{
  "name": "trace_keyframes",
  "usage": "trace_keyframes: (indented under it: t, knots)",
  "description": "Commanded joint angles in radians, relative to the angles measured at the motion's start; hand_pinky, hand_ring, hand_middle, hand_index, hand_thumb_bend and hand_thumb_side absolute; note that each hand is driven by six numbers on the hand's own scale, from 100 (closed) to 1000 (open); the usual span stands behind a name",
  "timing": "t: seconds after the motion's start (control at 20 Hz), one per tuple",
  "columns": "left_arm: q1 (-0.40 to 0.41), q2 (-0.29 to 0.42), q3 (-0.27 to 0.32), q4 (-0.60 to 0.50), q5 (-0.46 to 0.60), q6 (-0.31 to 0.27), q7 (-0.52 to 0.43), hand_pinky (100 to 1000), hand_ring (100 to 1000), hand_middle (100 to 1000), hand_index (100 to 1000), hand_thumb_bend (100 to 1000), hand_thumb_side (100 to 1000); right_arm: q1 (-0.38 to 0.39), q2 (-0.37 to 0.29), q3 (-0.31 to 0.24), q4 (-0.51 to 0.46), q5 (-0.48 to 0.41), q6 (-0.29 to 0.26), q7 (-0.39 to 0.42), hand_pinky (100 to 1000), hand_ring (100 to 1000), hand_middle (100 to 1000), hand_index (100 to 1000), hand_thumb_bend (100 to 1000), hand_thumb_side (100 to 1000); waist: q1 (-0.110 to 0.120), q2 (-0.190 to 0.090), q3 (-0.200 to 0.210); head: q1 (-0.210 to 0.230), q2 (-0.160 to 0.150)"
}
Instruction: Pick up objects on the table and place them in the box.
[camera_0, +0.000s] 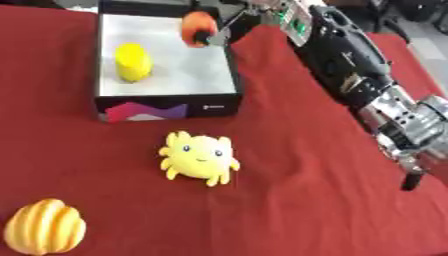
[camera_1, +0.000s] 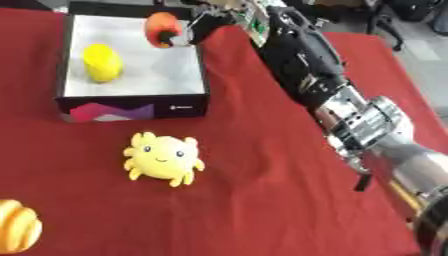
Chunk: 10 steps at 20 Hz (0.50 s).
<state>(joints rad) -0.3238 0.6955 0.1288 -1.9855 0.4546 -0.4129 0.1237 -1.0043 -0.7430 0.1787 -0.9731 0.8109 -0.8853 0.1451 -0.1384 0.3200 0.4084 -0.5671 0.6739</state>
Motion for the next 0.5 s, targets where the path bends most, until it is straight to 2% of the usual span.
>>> trace_keyframes:
  t: [0.05, 0.2, 0.3, 0.35, 0.5]
  knots:
    - [-0.011, 0.028, 0.001, -0.014, -0.005, 0.000, -0.010, 844, 858, 765, 817, 100, 613, -0.020, -0.003, -0.010, 0.017, 0.083, -0.002, -0.048, 774, 674, 524, 614, 269, 517, -0.006, -0.004, 0.001, -0.010, 0.002]
    - [-0.012, 0.024, -0.001, -0.014, -0.005, 0.004, -0.016, 844, 859, 765, 817, 100, 613, -0.019, 0.012, -0.015, 0.048, 0.134, 0.012, -0.087, 782, 712, 573, 670, 308, 555, -0.005, -0.003, 0.001, -0.017, 0.011]
    - [-0.010, 0.023, -0.002, -0.014, -0.006, 0.006, -0.021, 844, 859, 765, 817, 100, 612, -0.020, 0.018, -0.018, 0.060, 0.158, 0.022, -0.109, 795, 746, 617, 719, 382, 618, -0.003, -0.003, -0.001, -0.020, 0.019]
    - [-0.008, 0.022, -0.002, -0.014, -0.007, 0.007, -0.022, 844, 859, 765, 817, 100, 613, -0.020, 0.019, -0.018, 0.061, 0.171, 0.026, -0.118, 820, 784, 665, 800, 455, 658, -0.002, -0.003, -0.003, -0.021, 0.022]
    - [-0.003, 0.021, -0.002, -0.014, -0.009, 0.009, -0.023, 844, 860, 766, 817, 100, 613, -0.020, 0.017, -0.022, 0.057, 0.208, 0.031, -0.142, 844, 818, 698, 862, 448, 608, 0.001, -0.005, -0.006, -0.023, 0.029]
